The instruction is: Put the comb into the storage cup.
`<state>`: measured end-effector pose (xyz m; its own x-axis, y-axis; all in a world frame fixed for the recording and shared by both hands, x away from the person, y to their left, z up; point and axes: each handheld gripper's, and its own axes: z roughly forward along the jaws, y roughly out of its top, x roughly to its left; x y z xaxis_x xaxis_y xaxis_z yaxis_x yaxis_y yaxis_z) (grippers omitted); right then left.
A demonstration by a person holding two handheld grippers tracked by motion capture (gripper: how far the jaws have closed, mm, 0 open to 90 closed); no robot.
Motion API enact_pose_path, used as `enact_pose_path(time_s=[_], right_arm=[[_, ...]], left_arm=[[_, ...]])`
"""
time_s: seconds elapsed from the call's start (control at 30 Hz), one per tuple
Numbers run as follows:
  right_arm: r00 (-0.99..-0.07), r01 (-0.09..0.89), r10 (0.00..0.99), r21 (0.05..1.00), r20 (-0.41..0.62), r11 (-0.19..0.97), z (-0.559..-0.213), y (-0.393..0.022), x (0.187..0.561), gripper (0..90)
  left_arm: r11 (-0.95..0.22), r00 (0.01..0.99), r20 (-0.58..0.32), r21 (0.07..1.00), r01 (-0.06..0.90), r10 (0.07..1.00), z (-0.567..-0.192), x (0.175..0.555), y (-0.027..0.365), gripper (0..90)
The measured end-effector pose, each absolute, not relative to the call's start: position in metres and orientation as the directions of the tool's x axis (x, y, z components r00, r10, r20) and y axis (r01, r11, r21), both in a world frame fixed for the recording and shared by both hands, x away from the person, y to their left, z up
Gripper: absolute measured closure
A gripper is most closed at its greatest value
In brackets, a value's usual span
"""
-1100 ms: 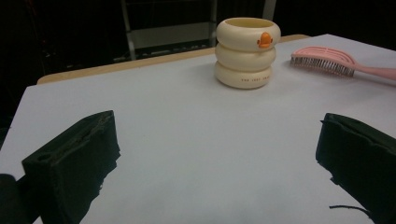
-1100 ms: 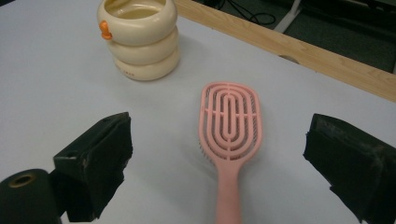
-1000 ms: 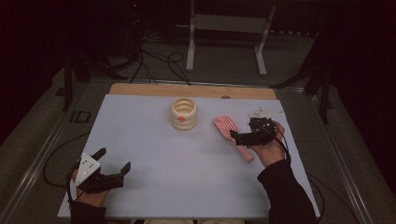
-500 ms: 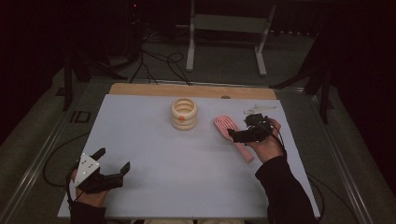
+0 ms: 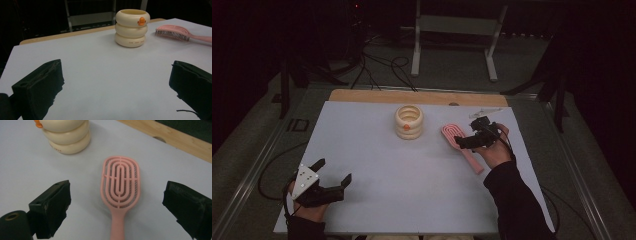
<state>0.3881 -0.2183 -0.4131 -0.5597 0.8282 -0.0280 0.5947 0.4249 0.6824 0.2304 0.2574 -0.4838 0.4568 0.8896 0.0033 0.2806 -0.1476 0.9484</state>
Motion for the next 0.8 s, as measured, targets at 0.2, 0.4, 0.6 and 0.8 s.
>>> enact_pose_path(time_s=[0.2,0.4,0.6,0.8], right_arm=[[-0.559,0.618,0.829,0.661,-0.01,0.425,-0.418,-0.218,0.394,7.7],[-0.56,0.649,0.829,0.62,-0.005,0.442,-0.427,-0.217,0.403,7.8],[-0.561,0.683,0.828,0.559,-0.011,0.471,-0.434,-0.216,0.412,7.8],[-0.567,0.688,0.823,0.541,-0.015,0.484,-0.434,-0.214,0.417,8.0]], left_arm=[[-0.147,0.457,0.002,0.948,0.281,0.889,-0.484,0.231,0.257,0.1],[-0.148,0.458,0.002,0.947,0.284,0.889,-0.484,0.231,0.257,0.1],[-0.15,0.46,0.004,0.947,0.283,0.888,-0.484,0.231,0.257,0.1],[-0.148,0.46,0.002,0.948,0.282,0.888,-0.484,0.231,0.257,0.1]])
